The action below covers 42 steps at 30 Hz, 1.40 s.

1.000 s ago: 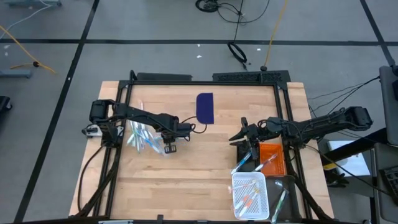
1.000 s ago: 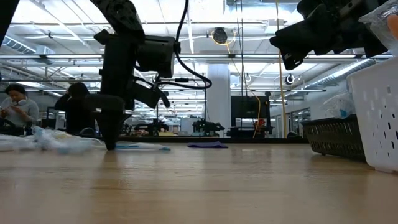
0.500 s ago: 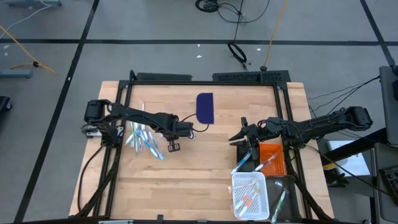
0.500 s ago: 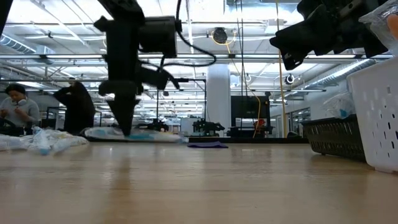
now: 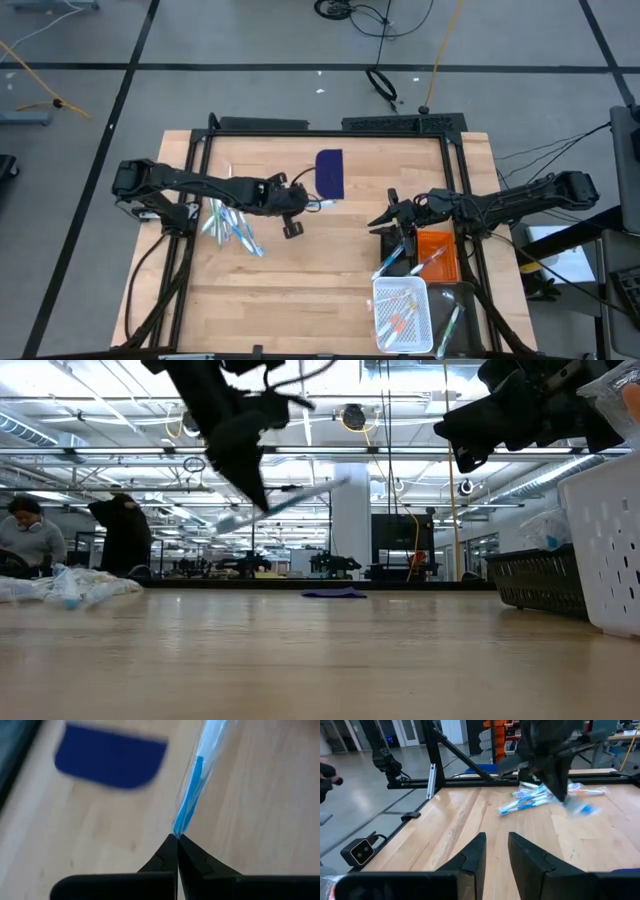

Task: Pick & Place Toothbrushes
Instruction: Put the blue toothbrush into the black basket

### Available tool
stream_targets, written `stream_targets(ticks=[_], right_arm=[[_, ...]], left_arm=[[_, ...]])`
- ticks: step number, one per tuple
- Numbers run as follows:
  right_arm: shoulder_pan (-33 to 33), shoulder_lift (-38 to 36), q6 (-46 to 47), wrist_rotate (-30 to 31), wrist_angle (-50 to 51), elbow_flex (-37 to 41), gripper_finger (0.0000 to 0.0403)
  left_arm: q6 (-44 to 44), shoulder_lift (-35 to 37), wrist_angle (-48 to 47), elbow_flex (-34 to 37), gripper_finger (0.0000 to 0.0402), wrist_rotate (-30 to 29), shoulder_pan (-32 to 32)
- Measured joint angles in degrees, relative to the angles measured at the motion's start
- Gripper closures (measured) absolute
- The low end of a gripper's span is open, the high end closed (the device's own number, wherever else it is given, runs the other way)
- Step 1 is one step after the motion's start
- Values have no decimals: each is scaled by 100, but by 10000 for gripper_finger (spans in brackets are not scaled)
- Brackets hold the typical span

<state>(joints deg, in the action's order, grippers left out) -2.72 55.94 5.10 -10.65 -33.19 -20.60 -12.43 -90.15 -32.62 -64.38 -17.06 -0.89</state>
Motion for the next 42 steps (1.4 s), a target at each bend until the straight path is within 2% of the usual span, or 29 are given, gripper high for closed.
stream_targets(ticks=[10,17,22,27,31,42], right_arm=[[4,2,-3,38,-371,0,330],[6,2,-176,776,-702,2,310],[15,2,-324,825,-1161,2,281],[76,2,-451,1256,-1294,2,253],[194,2,-452,1363,-1402,2,238],[326,193,-456,1378,-1598,4,231]], left_arm=[[394,107,1920,0,401,-121,2],[644,97,3005,4,401,-105,-62],[778,-131,3945,7,401,-54,-87],[789,-432,4624,7,401,-50,-109],[784,-655,5116,0,401,10,-111],[755,-1380,6403,9,401,70,-111]])
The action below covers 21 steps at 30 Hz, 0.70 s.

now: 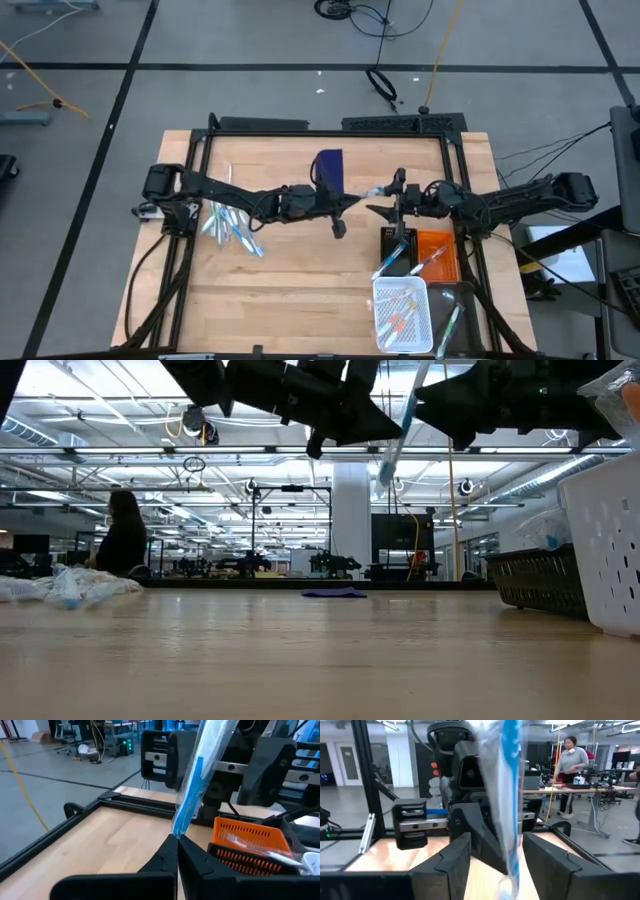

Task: Pick & Place Toothbrushes
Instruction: Put the blue toothbrush into the black basket

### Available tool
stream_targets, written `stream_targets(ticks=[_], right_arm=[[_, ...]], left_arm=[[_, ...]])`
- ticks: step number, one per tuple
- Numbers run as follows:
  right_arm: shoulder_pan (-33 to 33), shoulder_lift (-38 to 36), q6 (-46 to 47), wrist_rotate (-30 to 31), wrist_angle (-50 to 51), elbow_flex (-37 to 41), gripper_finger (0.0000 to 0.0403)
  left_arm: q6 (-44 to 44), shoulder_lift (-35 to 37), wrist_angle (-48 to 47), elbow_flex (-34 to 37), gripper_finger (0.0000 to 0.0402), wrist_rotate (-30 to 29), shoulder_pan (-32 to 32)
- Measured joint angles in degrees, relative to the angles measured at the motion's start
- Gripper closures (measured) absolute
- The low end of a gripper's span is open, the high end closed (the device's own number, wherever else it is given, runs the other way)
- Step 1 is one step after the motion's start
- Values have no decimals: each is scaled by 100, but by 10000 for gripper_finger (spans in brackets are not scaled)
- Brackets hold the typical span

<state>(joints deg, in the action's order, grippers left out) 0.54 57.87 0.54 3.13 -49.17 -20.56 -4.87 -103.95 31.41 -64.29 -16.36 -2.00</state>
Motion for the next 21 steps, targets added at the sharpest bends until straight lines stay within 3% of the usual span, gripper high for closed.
stream_targets(ticks=[6,13,21], right_arm=[[139,147,13,313,-42,0,258],[132,185,-199,267,-43,0,386],[46,185,-375,255,-24,-1,391]], left_arm=[[-57,-156,215,-2,401,137,-2],[-149,-156,155,-2,396,33,0],[-144,-156,13,-2,371,-50,1]])
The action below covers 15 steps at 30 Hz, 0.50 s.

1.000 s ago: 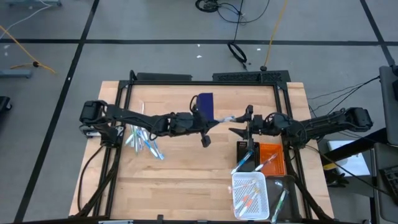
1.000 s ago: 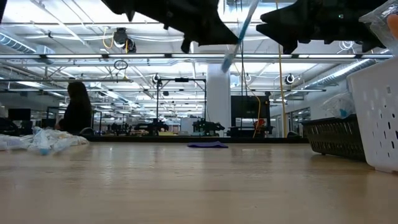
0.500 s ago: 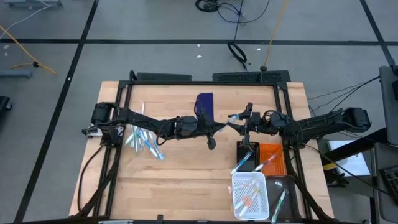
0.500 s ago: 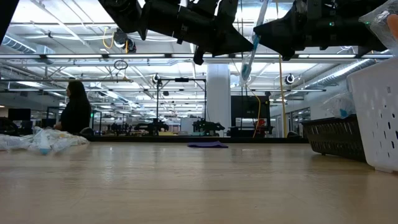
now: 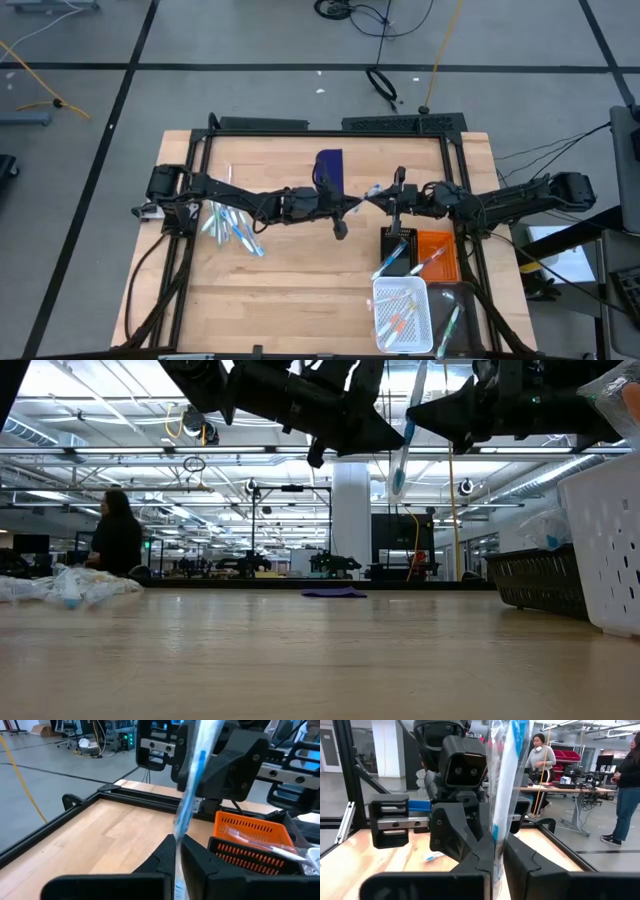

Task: Pick & Place Toothbrushes
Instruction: Put the blue toothbrush into the black basket

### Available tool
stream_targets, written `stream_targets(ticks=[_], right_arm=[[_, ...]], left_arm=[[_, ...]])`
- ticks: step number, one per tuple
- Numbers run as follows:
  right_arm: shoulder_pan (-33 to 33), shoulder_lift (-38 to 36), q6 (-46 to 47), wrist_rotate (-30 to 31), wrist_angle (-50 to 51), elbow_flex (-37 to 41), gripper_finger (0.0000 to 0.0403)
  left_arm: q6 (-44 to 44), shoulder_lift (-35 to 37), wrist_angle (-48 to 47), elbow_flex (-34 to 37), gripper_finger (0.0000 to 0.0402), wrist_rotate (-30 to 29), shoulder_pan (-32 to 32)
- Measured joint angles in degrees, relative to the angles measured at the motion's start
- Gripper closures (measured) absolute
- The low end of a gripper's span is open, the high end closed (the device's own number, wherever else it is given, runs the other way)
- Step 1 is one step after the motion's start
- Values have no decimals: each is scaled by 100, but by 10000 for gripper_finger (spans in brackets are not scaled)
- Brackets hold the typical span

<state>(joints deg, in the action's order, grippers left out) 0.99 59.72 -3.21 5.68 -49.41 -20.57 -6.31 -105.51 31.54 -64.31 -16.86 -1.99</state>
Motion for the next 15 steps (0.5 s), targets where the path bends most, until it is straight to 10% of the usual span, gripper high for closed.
stream_targets(ticks=[15], right_arm=[[-4,-1323,-149,-429,1904,-3,391]], left_arm=[[252,773,-1809,0,294,-36,10]])
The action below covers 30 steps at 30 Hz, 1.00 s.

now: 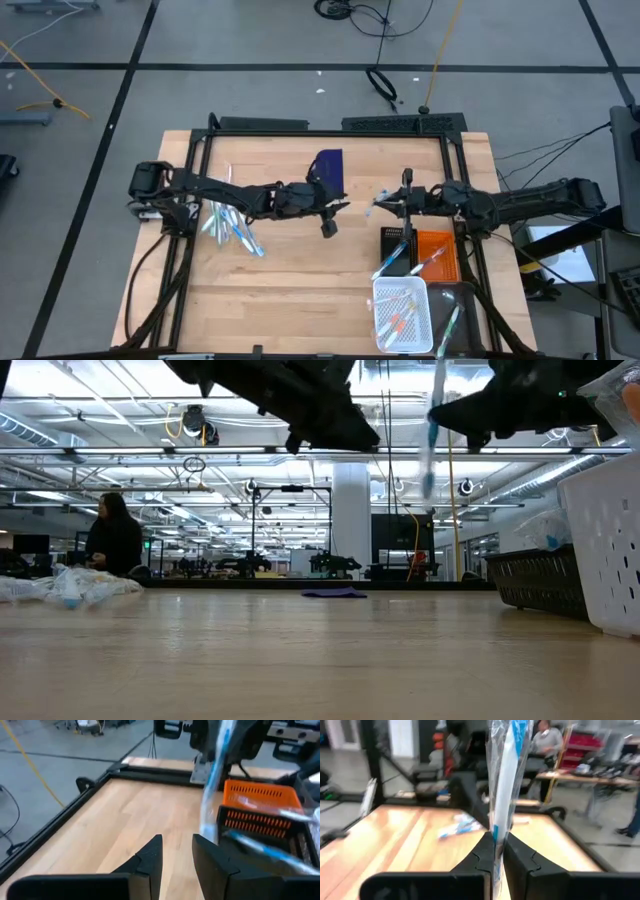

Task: Pick & Place Toothbrushes
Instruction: Put the blue toothbrush into the black basket

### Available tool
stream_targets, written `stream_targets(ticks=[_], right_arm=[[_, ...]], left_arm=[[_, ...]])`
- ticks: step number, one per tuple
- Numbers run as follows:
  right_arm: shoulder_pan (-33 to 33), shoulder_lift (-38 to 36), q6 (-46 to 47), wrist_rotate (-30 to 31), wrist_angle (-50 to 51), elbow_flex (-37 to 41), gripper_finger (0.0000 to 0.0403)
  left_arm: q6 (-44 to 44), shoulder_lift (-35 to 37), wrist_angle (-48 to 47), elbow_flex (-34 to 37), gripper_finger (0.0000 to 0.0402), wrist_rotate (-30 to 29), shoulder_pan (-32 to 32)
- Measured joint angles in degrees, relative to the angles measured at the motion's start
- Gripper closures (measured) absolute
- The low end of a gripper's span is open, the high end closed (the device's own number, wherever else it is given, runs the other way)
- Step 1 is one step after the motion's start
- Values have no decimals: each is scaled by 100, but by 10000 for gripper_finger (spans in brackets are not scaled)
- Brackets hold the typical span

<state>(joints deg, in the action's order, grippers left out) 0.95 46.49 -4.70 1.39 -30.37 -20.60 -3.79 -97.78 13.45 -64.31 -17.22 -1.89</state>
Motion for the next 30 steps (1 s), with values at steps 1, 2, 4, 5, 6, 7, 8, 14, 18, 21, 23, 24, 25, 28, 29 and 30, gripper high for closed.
stream_targets(ticks=[1,2,4,5,6,7,8,14,18,21,23,24,25,28,29,30], right_arm=[[2,-129,-16,-126,226,0,391],[-6,-264,-16,-275,454,0,391],[-61,-520,23,-587,809,0,391],[-87,-644,30,-749,997,0,391],[-112,-760,33,-938,1188,0,391],[-135,-875,37,-1096,1373,0,391],[-152,-990,51,-1228,1575,0,391],[-268,-1565,-232,-1371,2769,-37,391],[-350,-1767,-394,-1370,3660,-140,391],[-447,-1824,-537,-1367,3939,-163,391],[-522,-1824,-622,-1367,3922,-166,391],[-572,-1825,-658,-1366,3924,-171,391],[-626,-1824,-675,-1362,3926,-175,391],[-789,-1782,-715,-1299,3971,-175,391],[-858,-1754,-761,-1185,3972,-175,391],[-924,-1733,-806,-1021,4005,-175,391]], left_arm=[[-31,68,-183,0,294,1,0],[-65,119,-378,0,294,1,0],[-133,140,-501,-4,295,1,0],[-147,140,-588,-4,295,3,0],[-146,132,-655,-2,295,3,0],[-147,122,-662,-2,295,3,0],[-148,121,-669,-2,295,4,0],[-151,88,-655,-2,295,7,0],[-168,90,-628,-2,295,8,0],[-166,90,-631,-2,295,7,0],[-166,90,-630,-2,295,7,0],[-166,90,-630,-2,295,9,0],[-166,90,-630,-2,295,7,0],[-164,90,-627,-2,295,9,0],[-164,90,-629,-2,295,9,0],[-164,90,-627,-2,295,9,0]])
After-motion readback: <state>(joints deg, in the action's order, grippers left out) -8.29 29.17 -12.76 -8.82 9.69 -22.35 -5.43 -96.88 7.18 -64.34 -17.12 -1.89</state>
